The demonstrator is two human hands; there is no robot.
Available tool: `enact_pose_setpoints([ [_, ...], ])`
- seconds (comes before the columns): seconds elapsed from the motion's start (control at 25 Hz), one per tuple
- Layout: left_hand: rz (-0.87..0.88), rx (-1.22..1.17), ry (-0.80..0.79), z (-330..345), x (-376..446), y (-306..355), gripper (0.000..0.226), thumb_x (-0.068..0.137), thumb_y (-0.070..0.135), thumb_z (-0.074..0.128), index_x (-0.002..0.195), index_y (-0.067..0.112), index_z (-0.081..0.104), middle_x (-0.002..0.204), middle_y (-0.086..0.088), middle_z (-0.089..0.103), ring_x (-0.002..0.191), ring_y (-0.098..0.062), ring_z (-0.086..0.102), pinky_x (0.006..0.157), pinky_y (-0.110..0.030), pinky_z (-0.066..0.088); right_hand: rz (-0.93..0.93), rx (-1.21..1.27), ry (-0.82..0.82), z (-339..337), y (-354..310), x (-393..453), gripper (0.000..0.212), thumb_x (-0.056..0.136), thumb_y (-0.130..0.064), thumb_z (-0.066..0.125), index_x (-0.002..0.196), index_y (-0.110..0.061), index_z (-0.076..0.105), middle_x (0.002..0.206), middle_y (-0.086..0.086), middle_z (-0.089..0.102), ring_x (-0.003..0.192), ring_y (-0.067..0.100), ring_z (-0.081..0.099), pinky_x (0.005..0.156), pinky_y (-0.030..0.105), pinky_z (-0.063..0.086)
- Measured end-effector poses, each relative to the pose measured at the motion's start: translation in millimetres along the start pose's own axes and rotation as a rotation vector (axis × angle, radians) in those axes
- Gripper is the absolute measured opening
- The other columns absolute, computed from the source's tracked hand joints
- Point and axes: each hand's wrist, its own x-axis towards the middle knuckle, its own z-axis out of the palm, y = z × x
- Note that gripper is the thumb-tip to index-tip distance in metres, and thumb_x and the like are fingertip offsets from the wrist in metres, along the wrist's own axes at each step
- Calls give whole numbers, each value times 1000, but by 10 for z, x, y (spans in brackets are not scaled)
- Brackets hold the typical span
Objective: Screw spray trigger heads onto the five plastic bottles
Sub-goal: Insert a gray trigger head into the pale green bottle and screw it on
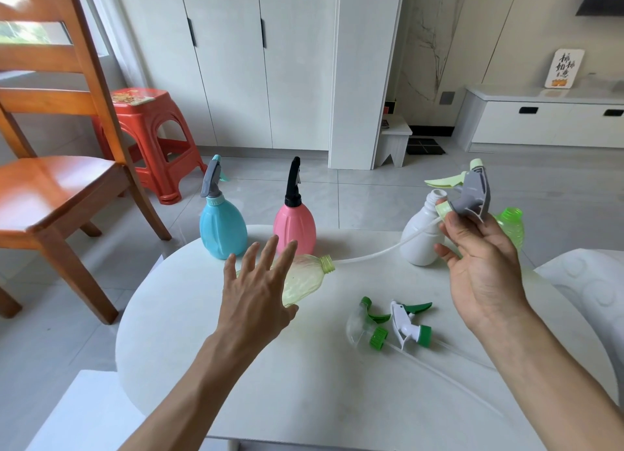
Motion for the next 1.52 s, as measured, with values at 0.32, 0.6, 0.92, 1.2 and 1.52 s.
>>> enact_pose_setpoints([
  [0.32,46,-151,35,-113,-29,116,103,74,49,77,156,31,19,162,0,27,146,-27,30,116,-47,26,124,1,-39,129,151,-200,29,73,-21,74,99,-28,64,114,2,74,98,13,60,81,33,40],
  [0.6,123,-123,64,-169,-75,228,104,69,42,82,155,29,25,160,-3,33,143,-31,36,117,-52,25,168,-148,-273,301,342,-405,60,83,5,67,125,-38,59,105,16,72,98,15,70,81,31,47],
  [0.92,104,-133,59,-222,-86,210,105,65,40,84,154,26,30,156,-6,39,140,-34,41,114,-54,29,155,-124,-305,289,371,-363,88,81,19,65,140,-43,42,101,17,66,101,22,70,77,16,53],
  [1.2,81,-159,48,-226,-87,211,104,67,39,82,155,28,28,156,-5,40,141,-32,40,115,-54,28,92,-151,-393,276,366,-351,90,84,22,59,137,-49,41,131,19,60,110,19,64,84,20,53],
  [1.52,74,-172,63,-241,-89,198,104,67,40,81,155,28,26,156,-4,40,140,-31,41,115,-54,30,-3,-268,-492,210,423,-303,48,81,7,70,109,-32,75,90,-3,70,85,5,62,79,19,51],
])
